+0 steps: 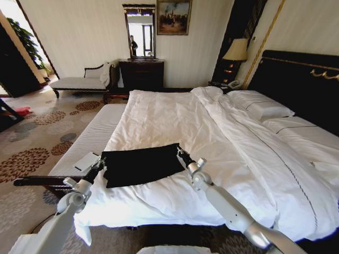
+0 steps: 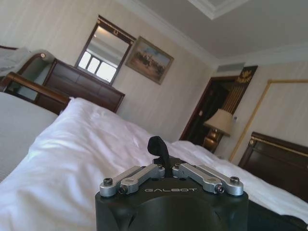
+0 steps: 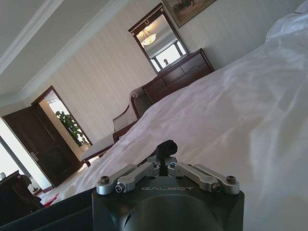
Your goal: Fold the clothes on the bed.
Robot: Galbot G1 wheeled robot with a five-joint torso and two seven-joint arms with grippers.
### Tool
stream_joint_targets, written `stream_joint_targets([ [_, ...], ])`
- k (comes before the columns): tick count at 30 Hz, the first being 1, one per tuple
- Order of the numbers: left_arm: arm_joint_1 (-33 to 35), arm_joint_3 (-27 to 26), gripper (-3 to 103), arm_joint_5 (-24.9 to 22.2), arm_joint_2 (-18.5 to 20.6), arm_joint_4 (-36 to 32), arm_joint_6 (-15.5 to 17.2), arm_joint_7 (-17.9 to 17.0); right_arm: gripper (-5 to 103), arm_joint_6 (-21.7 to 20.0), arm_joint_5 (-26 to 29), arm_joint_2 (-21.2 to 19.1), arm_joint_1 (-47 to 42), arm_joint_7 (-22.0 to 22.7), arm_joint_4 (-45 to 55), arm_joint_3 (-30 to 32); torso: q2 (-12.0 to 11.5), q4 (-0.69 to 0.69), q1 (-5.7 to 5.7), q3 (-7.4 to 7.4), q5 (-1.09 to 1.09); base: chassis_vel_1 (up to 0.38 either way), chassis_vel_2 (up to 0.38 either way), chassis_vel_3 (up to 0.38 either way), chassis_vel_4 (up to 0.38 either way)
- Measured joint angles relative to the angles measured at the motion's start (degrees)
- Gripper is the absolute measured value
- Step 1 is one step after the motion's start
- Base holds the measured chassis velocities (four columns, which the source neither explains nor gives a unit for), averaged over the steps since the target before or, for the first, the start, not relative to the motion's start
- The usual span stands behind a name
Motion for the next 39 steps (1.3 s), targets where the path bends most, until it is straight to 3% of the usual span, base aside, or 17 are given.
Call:
stream_joint_targets([
  [10,5.8,-0.61,1,4.7,0.56,0.44,-0.66,4.3,2,-0.37,-2.17,-0.81,-2.18,0.21,0.39,-0.73,0.0,0.03,0.0,0.0,0.0,0.0,0.0,0.0,0.0],
  [18,6.58,-1.29,1,5.75,-0.54,0.25,-1.84,4.04,2,-0.7,-3.24,-1.53,-3.4,1.89,1.65,-1.29,0.0,0.02,0.01,0.01,0.0,0.0,0.0,0.0,0.0],
  [23,6.6,-1.41,1,7.12,-1.02,-0.85,-2.86,1.1,-1,-0.73,-4.82,-2.0,-4.42,2.49,2.99,-0.83,0.0,0.02,0.01,0.01,0.0,0.0,0.0,0.0,0.0],
  [26,6.69,-2.72,16,8.21,-1.13,-3.59,-3.61,-0.42,15,-0.72,-5.0,-3.48,-5.43,3.6,6.55,0.77,0.0,0.03,0.01,0.01,0.01,0.0,0.0,0.0,0.0],
  [28,6.75,-3.18,16,8.34,-1.09,-4.32,-3.8,-0.71,20,-0.72,-4.91,-3.96,-5.74,4.18,7.88,1.22,0.0,0.01,0.01,0.01,0.01,0.0,0.0,0.0,0.0],
  [31,8.3,-7.29,32,8.7,-0.71,-8.41,-4.46,-1.59,36,-1.06,-4.7,-6.4,-6.99,7.72,15.0,3.61,0.0,0.0,0.01,0.01,0.01,0.0,0.0,0.0,0.0],
  [33,9.04,-9.07,38,8.51,-0.71,-9.59,-4.52,-1.89,36,-1.46,-4.46,-7.21,-7.06,9.42,17.45,4.19,0.0,0.02,0.01,0.01,0.01,0.0,0.0,0.0,0.0],
  [36,9.78,-11.69,49,7.68,-0.84,-11.78,-4.55,-2.45,47,-2.18,-4.05,-8.28,-6.79,11.78,20.63,5.16,0.0,0.04,0.0,0.01,0.01,0.0,0.0,0.0,0.0],
  [38,9.41,-13.5,59,6.16,-1.39,-14.97,-3.27,-4.78,58,-3.07,-3.37,-8.75,-4.73,14.41,22.57,5.53,0.0,0.04,0.0,0.0,0.0,0.0,0.0,0.0,0.0],
  [39,8.53,-13.71,59,6.21,-1.66,-16.39,-2.16,-6.99,64,-3.7,-3.06,-8.69,-3.64,15.74,22.78,5.43,0.0,0.05,0.0,0.0,0.0,0.0,0.0,0.0,0.0],
])
